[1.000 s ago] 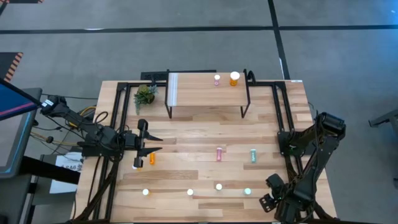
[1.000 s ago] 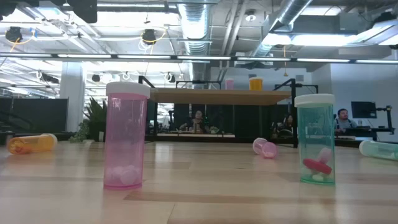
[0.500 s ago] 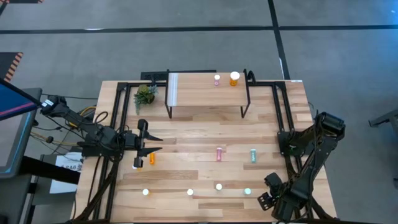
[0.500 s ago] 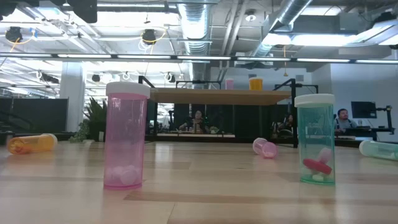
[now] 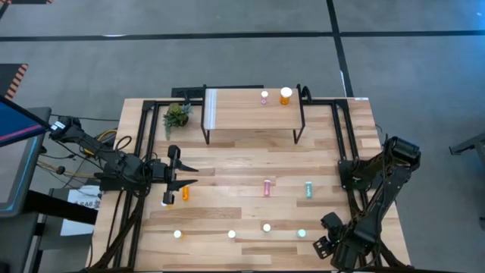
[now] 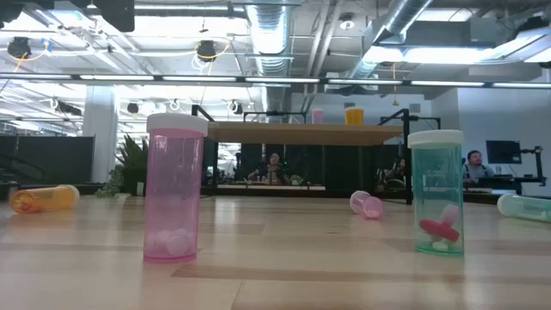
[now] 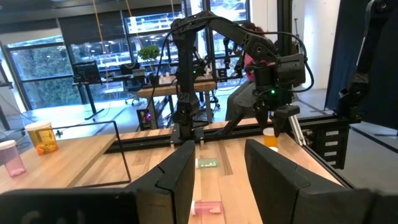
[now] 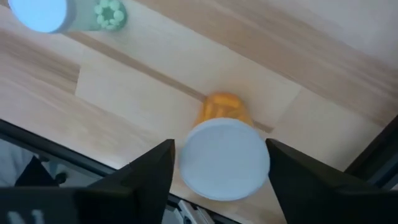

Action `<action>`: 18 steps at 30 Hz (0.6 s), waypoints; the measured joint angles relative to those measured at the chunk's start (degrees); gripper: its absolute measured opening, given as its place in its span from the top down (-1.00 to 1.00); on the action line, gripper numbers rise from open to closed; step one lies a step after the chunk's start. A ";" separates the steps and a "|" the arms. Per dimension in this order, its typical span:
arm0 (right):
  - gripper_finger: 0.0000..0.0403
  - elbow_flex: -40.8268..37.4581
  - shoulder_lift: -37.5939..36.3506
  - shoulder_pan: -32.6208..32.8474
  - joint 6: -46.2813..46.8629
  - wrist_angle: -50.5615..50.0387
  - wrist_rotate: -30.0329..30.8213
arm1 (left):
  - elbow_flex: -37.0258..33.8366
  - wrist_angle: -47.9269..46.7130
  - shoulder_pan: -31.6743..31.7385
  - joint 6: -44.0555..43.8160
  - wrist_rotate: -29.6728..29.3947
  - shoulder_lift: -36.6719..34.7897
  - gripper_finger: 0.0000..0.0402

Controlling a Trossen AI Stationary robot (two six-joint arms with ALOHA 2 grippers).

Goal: Pick and place medicine bottles onto shelf by color
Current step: Put the large orange pill bottle on the shelf aligned with the other large orange pill bottle

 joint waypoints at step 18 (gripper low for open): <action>-0.11 0.00 -1.62 -2.86 -2.12 -0.24 0.00 | 0.00 0.12 0.00 -0.02 0.00 0.00 0.36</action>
